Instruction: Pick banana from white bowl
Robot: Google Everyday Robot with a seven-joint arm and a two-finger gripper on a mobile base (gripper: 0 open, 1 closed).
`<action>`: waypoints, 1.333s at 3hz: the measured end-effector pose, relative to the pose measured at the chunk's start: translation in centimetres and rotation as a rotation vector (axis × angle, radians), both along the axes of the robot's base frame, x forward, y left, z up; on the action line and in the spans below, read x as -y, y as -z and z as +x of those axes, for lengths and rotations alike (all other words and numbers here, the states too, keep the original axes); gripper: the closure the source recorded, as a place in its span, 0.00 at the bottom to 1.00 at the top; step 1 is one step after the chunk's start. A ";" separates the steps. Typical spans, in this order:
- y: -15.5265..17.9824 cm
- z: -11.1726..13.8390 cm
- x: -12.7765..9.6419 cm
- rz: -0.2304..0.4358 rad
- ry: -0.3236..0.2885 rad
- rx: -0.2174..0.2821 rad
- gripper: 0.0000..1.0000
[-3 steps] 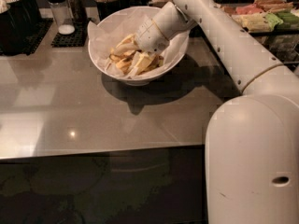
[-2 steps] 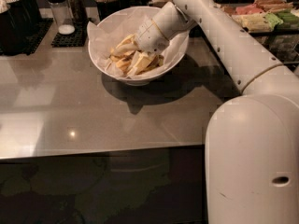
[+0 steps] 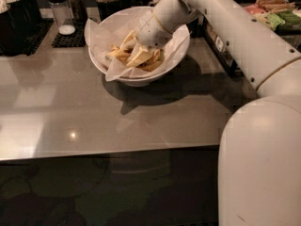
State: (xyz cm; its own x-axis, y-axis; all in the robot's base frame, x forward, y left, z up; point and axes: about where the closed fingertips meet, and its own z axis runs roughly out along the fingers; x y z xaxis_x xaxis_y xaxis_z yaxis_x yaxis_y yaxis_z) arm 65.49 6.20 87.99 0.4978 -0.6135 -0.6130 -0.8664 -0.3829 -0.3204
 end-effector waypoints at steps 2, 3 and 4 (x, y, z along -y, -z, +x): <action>-4.8 -1.7 1.1 -0.075 0.065 0.131 1.00; -6.0 -3.3 1.8 -0.090 0.117 0.158 1.00; -6.6 -7.0 1.3 0.005 0.111 0.194 1.00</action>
Offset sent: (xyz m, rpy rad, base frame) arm -0.0293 -0.0230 0.0720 -0.1107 -0.1882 -0.1130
